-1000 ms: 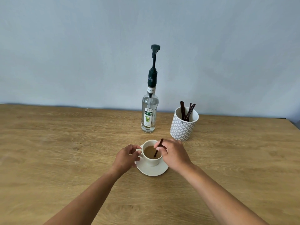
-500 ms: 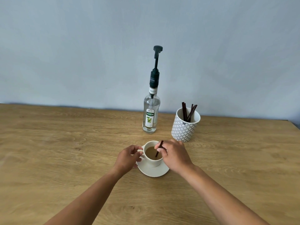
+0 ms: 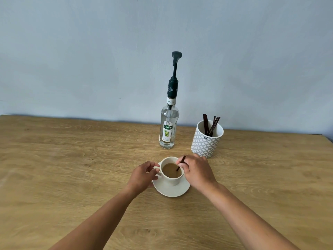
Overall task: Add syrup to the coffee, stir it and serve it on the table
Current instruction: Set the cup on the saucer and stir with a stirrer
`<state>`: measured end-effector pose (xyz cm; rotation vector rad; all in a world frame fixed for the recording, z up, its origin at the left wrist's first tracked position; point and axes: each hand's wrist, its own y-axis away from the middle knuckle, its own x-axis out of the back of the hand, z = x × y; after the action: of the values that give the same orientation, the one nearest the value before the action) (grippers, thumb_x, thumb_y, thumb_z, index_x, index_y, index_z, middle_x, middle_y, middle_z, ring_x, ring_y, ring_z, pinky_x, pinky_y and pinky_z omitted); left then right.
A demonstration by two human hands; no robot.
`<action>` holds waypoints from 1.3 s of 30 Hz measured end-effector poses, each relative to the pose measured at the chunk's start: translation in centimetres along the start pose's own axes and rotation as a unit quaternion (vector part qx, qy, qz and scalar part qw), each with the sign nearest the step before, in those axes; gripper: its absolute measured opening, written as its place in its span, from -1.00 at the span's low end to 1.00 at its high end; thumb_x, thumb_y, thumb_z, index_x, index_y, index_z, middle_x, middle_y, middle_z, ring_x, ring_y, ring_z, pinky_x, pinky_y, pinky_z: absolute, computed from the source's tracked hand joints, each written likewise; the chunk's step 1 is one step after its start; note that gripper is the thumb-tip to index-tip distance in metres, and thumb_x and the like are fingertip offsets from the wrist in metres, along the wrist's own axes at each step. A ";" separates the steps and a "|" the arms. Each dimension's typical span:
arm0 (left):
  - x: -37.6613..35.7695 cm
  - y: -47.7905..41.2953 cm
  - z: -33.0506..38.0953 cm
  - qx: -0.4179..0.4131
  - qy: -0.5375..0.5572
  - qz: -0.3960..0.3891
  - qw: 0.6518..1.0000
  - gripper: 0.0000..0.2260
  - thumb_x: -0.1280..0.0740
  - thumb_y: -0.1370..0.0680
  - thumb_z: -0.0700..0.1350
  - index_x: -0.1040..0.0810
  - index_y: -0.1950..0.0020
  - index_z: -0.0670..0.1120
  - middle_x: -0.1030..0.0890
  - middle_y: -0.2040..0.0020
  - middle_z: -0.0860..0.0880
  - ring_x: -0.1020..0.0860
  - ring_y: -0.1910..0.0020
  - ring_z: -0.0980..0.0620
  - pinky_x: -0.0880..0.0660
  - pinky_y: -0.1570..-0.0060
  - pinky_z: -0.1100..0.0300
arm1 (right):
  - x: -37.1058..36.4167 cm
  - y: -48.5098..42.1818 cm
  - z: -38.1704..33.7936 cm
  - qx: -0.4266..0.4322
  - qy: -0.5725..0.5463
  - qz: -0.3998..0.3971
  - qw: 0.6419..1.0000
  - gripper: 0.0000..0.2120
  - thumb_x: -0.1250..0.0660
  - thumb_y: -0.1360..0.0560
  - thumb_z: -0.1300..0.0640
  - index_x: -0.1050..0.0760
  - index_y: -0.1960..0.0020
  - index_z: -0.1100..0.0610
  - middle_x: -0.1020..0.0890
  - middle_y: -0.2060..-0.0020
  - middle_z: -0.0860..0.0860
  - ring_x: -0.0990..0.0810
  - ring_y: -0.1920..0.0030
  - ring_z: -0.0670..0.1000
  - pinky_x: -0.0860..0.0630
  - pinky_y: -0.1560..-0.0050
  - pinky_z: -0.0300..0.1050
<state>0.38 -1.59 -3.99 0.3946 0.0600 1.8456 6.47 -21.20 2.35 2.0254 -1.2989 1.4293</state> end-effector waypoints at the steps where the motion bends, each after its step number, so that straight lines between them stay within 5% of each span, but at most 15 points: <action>1: 0.0 0.0 0.0 -0.001 0.000 0.000 1.000 -0.94 -0.37 -0.60 -0.12 -0.63 -0.03 0.00 -0.67 0.09 -0.01 -0.72 0.07 -0.05 -0.58 0.36 0.23 | 0.0 0.1 0.0 0.001 -0.006 0.001 1.000 -0.87 -0.32 -0.54 0.14 -0.58 0.02 -0.08 -0.68 0.08 -0.20 -0.51 0.02 -0.05 -0.32 -0.04 -0.04; 31: -0.1 -0.1 -0.7 -0.012 0.009 0.009 1.000 -0.94 -0.38 -0.59 -0.13 -0.64 -0.02 0.01 -0.70 0.12 0.01 -0.72 0.09 -0.06 -0.56 0.38 0.26 | -1.2 0.1 -0.6 0.017 -0.056 0.019 0.998 -0.87 -0.37 -0.50 0.12 -0.65 0.04 -0.08 -0.68 0.14 -0.19 -0.49 0.07 -0.07 -0.22 -0.04 -0.16; 39: -0.1 -0.4 -1.2 -0.013 0.021 0.006 1.000 -0.94 -0.39 -0.58 -0.12 -0.65 0.00 0.02 -0.69 0.13 0.01 -0.72 0.13 -0.01 -0.64 0.31 0.15 | -0.5 0.2 0.7 0.002 0.014 0.024 1.000 -0.86 -0.34 -0.53 0.15 -0.60 0.00 -0.05 -0.68 0.11 -0.17 -0.55 0.05 -0.03 -0.36 -0.04 -0.04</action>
<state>0.45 -1.38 -5.21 0.3395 0.0633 1.8644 6.65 -21.51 1.57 1.9836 -1.3424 1.4766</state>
